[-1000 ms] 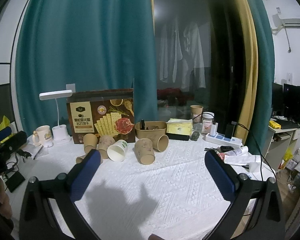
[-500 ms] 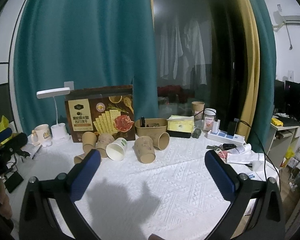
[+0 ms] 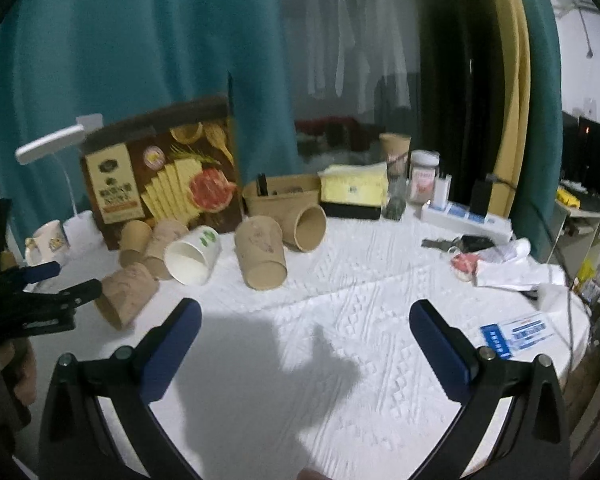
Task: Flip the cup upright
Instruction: 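Reach the left gripper to the tipped-over pink-printed paper cup and grasp it, then lift the pink-printed cup with the left gripper toward the right gripper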
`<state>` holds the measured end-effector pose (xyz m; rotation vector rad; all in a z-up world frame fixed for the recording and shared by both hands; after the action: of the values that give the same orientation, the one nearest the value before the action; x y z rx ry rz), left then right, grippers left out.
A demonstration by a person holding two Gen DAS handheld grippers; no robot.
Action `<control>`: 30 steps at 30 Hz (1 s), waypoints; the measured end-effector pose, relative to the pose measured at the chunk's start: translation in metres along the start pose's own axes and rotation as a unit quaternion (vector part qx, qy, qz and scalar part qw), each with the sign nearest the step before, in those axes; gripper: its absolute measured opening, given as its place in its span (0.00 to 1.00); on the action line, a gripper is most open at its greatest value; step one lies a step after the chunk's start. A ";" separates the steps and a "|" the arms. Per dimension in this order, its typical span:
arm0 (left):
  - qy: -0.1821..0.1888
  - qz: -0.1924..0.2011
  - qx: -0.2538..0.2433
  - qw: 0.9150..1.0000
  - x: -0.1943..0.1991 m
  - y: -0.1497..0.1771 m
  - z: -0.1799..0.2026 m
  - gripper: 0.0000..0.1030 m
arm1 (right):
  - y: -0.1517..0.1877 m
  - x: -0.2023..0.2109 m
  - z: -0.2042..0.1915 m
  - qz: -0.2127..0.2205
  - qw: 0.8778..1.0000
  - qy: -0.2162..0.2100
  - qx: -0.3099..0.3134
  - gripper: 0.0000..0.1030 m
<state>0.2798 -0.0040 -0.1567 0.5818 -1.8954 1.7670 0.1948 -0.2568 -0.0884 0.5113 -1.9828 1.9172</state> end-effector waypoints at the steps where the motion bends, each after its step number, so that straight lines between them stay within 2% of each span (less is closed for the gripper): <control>1: -0.001 -0.011 0.003 1.000 -0.012 0.001 -0.003 1.00 | 0.001 -0.008 0.001 -0.005 1.000 0.000 0.000 1.00; 4: 0.015 -0.043 0.013 0.999 -0.046 0.005 -0.008 1.00 | 0.004 -0.028 0.003 -0.020 1.000 -0.004 0.000 1.00; 7: 0.030 -0.072 0.016 0.997 -0.063 0.011 -0.010 0.97 | 0.006 -0.041 0.003 -0.033 0.999 -0.010 0.004 1.00; 10: 0.033 -0.098 0.005 0.995 -0.071 0.020 -0.011 0.85 | 0.008 -0.047 0.003 -0.038 0.999 -0.013 0.005 1.00; 14: 0.061 -0.118 -0.003 0.991 -0.065 0.030 -0.001 0.66 | 0.012 -0.048 0.006 -0.043 0.999 -0.013 -0.001 1.00; 20: 0.107 -0.106 -0.037 0.988 -0.040 0.031 0.024 0.62 | 0.016 -0.033 0.011 -0.038 0.999 -0.013 -0.010 1.00; 23: 0.152 -0.087 -0.071 0.982 -0.013 0.028 0.046 0.61 | 0.016 -0.020 0.014 -0.032 0.999 -0.011 -0.013 1.00; 25: 0.196 -0.085 -0.099 0.972 0.006 0.031 0.065 0.61 | 0.018 -0.011 0.018 -0.030 0.999 -0.005 -0.013 1.00; 27: 0.258 -0.090 -0.132 0.953 0.025 0.040 0.089 0.61 | 0.022 -0.001 0.022 -0.029 1.000 0.001 -0.012 1.00; 29: 0.297 -0.099 -0.184 0.932 0.041 0.054 0.108 0.61 | 0.027 0.008 0.028 -0.031 0.999 0.010 -0.012 1.00; 30: 0.307 -0.102 -0.201 0.925 0.048 0.059 0.115 0.61 | 0.032 0.014 0.031 -0.033 0.999 0.014 -0.014 1.00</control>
<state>0.1995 -0.1131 -0.1805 0.0493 -1.6019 1.1841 0.1679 -0.2876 -0.1108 0.5313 -1.9473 1.8459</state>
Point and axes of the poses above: each gripper's, at about its wrist camera, not at the fingertips, and x roughly against the way its jaws point, z to its right, y to its underside, the point moved 10 cm from there along -x, roughly the way its jaws point, and after that the axes turned 4 degrees about z, right-handed, at the moved point
